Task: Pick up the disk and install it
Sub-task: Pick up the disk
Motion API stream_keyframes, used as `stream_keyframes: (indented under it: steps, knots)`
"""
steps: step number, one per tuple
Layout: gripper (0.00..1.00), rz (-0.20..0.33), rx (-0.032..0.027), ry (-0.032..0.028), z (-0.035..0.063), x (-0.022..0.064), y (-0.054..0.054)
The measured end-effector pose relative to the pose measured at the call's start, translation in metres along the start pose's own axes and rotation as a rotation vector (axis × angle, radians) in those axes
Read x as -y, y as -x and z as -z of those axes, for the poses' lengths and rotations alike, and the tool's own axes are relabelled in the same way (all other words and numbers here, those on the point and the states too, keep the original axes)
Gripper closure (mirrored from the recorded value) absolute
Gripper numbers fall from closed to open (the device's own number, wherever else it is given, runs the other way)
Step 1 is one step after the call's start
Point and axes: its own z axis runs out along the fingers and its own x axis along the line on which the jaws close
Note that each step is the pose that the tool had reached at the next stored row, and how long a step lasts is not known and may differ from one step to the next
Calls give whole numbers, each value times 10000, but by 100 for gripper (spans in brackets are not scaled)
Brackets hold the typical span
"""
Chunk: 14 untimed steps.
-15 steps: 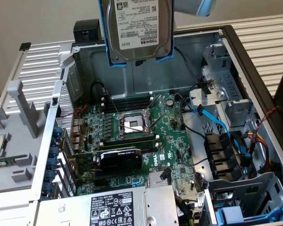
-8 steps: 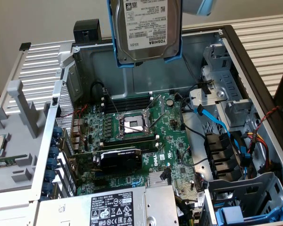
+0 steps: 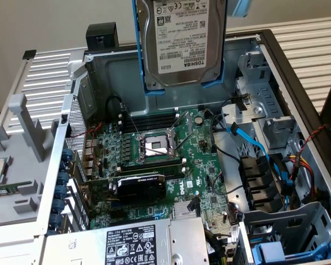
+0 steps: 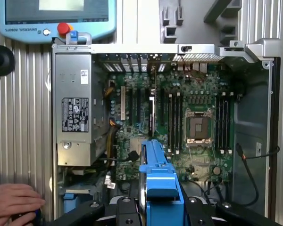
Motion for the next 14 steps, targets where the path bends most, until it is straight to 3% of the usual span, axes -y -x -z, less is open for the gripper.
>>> stream_keyframes:
  steps: [5,8,14]
  knots:
    - [63,-37,-1,0,-23,1,-135]
    - [63,-67,-15,-3,-37,11,-163]
    - [63,-66,-37,-3,-48,254,-208]
